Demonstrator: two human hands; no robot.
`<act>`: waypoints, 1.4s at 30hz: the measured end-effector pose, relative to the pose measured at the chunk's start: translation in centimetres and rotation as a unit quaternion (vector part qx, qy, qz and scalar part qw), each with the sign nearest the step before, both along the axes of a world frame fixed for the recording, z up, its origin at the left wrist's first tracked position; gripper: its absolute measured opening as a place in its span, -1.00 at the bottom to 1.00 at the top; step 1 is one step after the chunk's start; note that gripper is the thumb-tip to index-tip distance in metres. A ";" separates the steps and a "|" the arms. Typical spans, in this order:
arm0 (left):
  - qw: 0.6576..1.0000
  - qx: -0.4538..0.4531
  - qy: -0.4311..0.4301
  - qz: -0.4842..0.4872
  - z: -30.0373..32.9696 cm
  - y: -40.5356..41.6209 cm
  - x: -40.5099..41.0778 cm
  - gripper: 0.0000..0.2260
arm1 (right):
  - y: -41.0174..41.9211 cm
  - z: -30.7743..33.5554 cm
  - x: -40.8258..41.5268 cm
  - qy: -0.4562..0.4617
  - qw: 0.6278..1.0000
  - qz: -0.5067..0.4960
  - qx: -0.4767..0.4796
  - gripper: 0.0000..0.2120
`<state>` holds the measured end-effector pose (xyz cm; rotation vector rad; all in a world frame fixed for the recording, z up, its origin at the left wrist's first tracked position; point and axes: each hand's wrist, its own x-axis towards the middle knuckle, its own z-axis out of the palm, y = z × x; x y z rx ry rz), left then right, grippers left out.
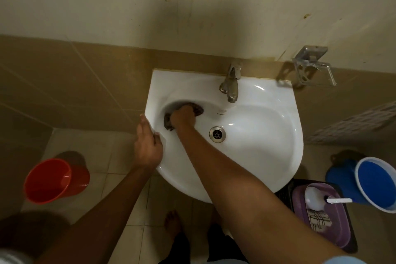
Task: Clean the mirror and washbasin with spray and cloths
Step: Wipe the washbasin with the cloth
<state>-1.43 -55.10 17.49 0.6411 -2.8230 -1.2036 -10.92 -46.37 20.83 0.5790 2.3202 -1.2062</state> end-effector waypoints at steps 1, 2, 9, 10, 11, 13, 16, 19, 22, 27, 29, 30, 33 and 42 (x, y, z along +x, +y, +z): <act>1.000 0.001 0.002 0.000 0.0 0.0 0.0 -0.42 | -0.8 -1.1 0.5 0.020 0.997 0.063 0.048 -0.59; 1.000 0.002 0.002 -0.002 0.0 0.0 -0.1 -0.42 | -1.2 -2.4 1.3 0.066 0.986 0.117 0.103 -0.57; 1.000 0.005 0.002 0.002 -0.1 0.0 0.0 -0.41 | 5.9 -8.0 7.4 0.202 0.879 0.392 0.180 -0.57; 1.000 0.002 0.001 0.001 -0.1 0.0 -0.1 -0.41 | 7.1 -8.6 6.9 0.207 0.865 0.409 0.202 -0.57; 1.000 0.000 -0.001 0.000 -0.1 0.1 -0.1 -0.40 | 8.3 -9.2 6.2 0.207 0.852 0.425 0.223 -0.57; 1.000 -0.003 -0.004 0.000 -0.2 0.2 -0.2 -0.40 | 11.0 -10.2 4.4 0.180 0.841 0.430 0.274 -0.58; 1.000 -0.010 0.000 -0.005 -0.1 0.3 -0.1 -0.40 | 15.6 -9.6 2.5 0.155 0.813 0.429 0.362 -0.61; 1.000 -0.013 0.003 -0.004 -0.1 0.2 -0.1 -0.40 | 19.7 -9.0 2.2 0.133 0.801 0.418 0.407 -0.62; 1.000 -0.018 0.004 -0.005 -0.1 0.1 -0.1 -0.40 | 21.2 -8.2 3.3 0.117 0.811 0.376 0.433 -0.58; 1.000 -0.015 -0.001 0.002 -0.2 0.0 0.0 -0.40 | 18.6 -7.2 7.6 0.068 0.852 0.359 0.374 -0.49; 1.000 -0.010 -0.001 0.002 -0.1 0.1 -0.1 -0.41 | 16.3 -6.9 9.0 0.075 0.877 0.341 0.331 -0.53; 1.000 -0.009 0.001 0.002 -0.1 0.1 0.0 -0.41 | 14.9 -6.9 9.3 0.077 0.886 0.335 0.310 -0.53; 1.000 -0.010 0.006 -0.002 -0.2 0.3 0.0 -0.41 | 10.7 -6.6 8.8 0.060 0.924 0.297 0.233 -0.55; 1.000 -0.013 0.016 -0.006 -0.6 0.1 -0.1 -0.43 | 5.6 -5.1 9.1 0.061 0.932 0.348 0.084 -0.49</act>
